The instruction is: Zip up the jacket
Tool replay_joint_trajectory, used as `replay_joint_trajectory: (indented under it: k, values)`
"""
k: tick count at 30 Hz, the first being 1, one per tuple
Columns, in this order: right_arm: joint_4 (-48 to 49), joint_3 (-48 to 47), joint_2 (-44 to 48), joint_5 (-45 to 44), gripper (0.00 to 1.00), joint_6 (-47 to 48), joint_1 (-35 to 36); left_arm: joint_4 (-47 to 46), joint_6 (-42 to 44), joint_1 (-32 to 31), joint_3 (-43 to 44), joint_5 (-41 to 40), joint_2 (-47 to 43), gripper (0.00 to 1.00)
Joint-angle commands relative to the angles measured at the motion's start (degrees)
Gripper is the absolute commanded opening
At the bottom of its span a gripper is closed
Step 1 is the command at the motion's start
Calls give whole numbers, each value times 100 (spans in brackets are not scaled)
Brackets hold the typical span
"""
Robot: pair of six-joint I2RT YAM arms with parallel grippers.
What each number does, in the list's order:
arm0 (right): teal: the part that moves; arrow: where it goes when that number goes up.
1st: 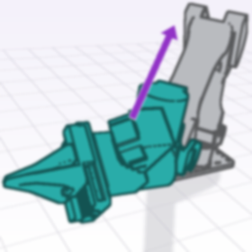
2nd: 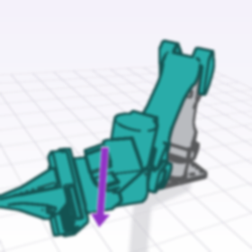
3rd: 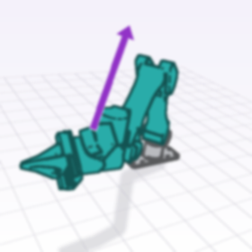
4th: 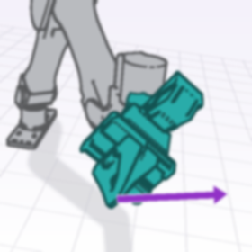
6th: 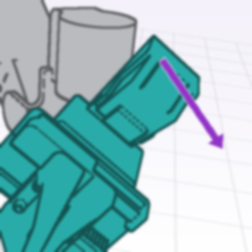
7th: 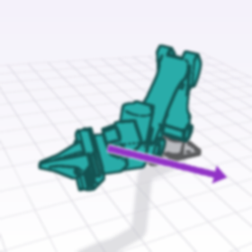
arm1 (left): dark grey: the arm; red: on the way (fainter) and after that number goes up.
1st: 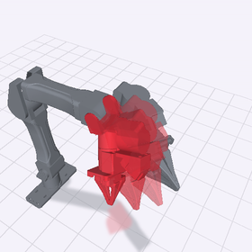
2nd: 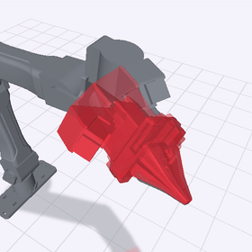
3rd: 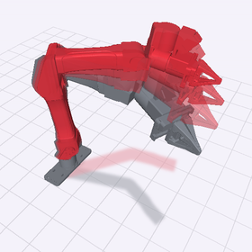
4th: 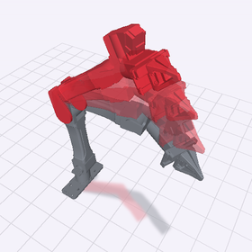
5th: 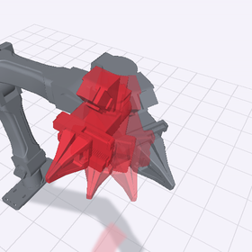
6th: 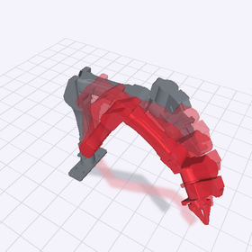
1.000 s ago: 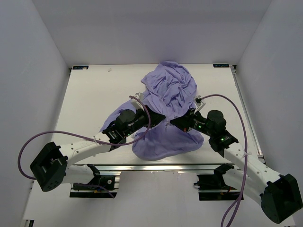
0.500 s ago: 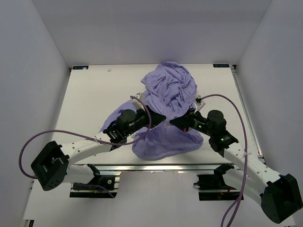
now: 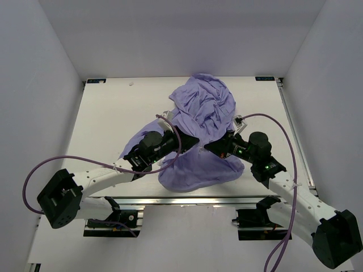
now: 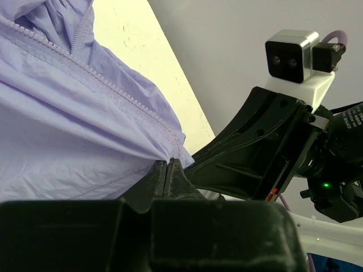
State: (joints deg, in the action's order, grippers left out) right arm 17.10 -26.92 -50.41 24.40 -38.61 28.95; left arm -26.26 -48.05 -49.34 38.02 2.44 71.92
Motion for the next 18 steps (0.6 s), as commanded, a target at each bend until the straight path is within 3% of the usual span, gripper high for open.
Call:
replay_joint_trajectory:
  k: [1, 18]
  values:
    - [30, -261, 111, 73, 0, -94, -30, -248, 33, 12, -40, 125, -55, 0]
    - [-5, -332, 295, 29, 0, -208, -39, -257, 59, 4, -75, 82, -20, 0]
